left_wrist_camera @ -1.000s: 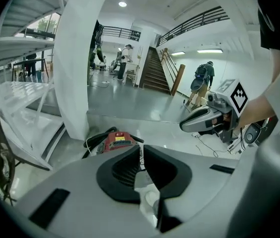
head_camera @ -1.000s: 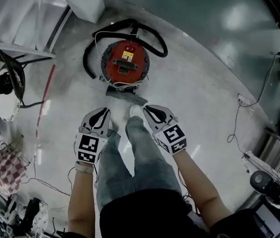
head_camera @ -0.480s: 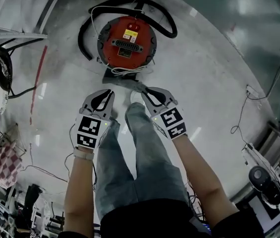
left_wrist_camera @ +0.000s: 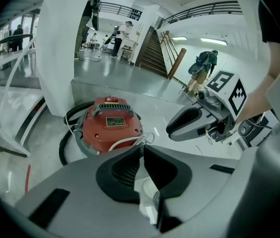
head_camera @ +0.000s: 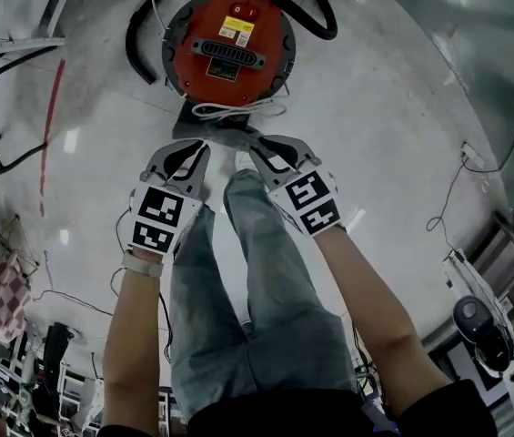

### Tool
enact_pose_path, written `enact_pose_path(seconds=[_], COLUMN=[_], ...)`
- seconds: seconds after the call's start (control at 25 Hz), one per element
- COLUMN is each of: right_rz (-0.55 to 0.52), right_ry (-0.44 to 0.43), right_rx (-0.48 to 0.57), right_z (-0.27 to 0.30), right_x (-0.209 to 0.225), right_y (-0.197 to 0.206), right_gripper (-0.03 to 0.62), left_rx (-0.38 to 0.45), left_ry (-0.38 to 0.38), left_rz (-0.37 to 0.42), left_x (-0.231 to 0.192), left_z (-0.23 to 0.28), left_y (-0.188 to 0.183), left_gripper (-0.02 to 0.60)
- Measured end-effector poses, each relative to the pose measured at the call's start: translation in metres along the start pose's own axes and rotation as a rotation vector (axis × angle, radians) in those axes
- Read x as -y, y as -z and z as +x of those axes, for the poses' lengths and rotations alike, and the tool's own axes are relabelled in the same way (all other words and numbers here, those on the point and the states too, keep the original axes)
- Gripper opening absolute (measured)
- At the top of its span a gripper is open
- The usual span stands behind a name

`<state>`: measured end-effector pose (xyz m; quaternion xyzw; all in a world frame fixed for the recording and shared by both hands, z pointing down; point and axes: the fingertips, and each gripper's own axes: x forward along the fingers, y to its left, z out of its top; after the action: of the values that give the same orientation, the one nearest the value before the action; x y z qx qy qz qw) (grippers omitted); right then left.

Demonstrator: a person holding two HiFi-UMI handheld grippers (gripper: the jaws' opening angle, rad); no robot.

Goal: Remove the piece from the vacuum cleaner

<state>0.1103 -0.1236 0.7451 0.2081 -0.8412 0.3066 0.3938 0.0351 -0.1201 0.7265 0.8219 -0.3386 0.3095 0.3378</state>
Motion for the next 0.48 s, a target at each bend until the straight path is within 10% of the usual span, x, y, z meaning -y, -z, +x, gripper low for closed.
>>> enact_pose_path(seconds=[0.48], right_rz=[-0.016], right_ry=[-0.034], right_rx=[-0.081], right_z=[0.061], right_x=[0.024], right_y=[0.047], right_gripper=[0.084], left_rx=[-0.067], left_ry=[0.040], left_rz=[0.022], left_x=[-0.012], left_z=[0.066], left_y=[0.046], left_gripper=[0.072])
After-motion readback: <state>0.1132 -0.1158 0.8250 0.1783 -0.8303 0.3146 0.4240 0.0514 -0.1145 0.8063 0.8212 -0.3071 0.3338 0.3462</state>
